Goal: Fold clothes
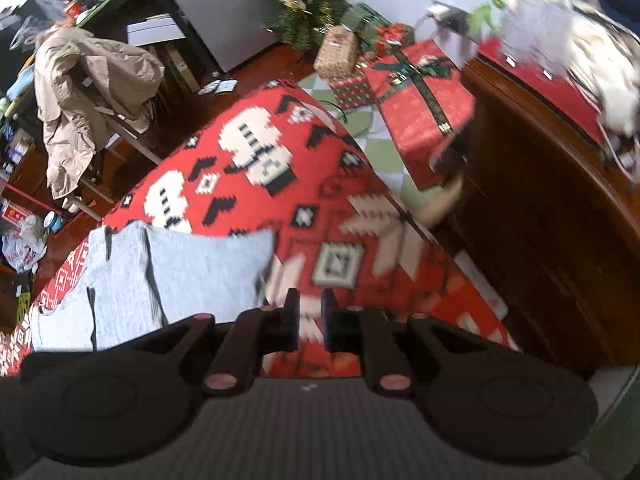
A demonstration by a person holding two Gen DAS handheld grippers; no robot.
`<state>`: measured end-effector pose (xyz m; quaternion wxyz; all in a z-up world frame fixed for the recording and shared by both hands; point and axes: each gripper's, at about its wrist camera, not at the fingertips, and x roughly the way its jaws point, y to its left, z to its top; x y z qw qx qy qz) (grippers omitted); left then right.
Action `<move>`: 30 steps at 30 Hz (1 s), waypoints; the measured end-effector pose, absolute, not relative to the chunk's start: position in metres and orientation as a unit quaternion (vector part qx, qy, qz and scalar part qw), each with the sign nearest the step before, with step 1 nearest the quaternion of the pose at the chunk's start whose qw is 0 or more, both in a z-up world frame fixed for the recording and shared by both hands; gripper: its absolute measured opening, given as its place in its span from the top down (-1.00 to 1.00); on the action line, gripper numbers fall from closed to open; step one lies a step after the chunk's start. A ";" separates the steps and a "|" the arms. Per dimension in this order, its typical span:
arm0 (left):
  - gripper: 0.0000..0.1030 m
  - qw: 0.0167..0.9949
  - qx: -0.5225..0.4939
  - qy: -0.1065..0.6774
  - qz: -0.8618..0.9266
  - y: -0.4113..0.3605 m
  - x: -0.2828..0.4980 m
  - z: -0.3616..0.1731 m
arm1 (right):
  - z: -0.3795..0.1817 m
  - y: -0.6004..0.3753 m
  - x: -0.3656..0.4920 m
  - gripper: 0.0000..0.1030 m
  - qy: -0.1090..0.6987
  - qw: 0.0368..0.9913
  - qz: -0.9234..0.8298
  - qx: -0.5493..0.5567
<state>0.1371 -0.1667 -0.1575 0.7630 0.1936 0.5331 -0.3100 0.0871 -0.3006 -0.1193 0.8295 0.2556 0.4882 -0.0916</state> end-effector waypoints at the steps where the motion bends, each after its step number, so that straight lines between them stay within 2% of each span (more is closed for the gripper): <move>1: 0.47 0.762 0.200 0.532 -0.310 -0.168 0.137 -0.159 | -0.120 -0.302 0.081 0.77 0.490 0.826 -0.095 0.261; 4: 0.59 0.759 0.224 0.526 -0.311 -0.171 0.134 -0.159 | -0.123 -0.308 0.063 0.75 0.494 0.818 -0.104 0.277; 5: 0.81 0.761 0.239 0.520 -0.306 -0.172 0.133 -0.160 | -0.124 -0.310 0.059 0.73 0.495 0.815 -0.106 0.283; 6: 0.88 0.762 0.248 0.516 -0.303 -0.172 0.132 -0.160 | -0.125 -0.312 0.056 0.67 0.495 0.813 -0.108 0.287; 8: 0.92 0.760 0.245 0.522 -0.301 -0.170 0.136 -0.160 | -0.127 -0.313 0.052 0.67 0.497 0.810 -0.110 0.291; 12: 0.93 0.774 0.231 0.520 -0.277 -0.163 0.140 -0.150 | -0.127 -0.311 0.051 0.67 0.494 0.811 -0.103 0.297; 18: 0.93 0.788 0.110 0.551 -0.251 -0.127 0.157 -0.124 | -0.135 -0.300 0.059 0.66 0.481 0.784 -0.061 0.387; 22: 0.93 0.789 0.068 0.560 -0.246 -0.113 0.163 -0.119 | -0.153 -0.288 0.069 0.38 0.472 0.746 -0.047 0.467; 25: 0.93 0.785 0.057 0.563 -0.252 -0.112 0.165 -0.121 | -0.166 -0.279 0.076 0.35 0.466 0.723 -0.054 0.507; 29: 0.93 0.780 0.036 0.568 -0.260 -0.108 0.165 -0.122 | -0.175 -0.269 0.088 0.38 0.462 0.716 -0.064 0.520; 30: 0.93 0.779 0.030 0.569 -0.260 -0.106 0.166 -0.122 | -0.175 -0.266 0.091 0.58 0.463 0.719 -0.069 0.514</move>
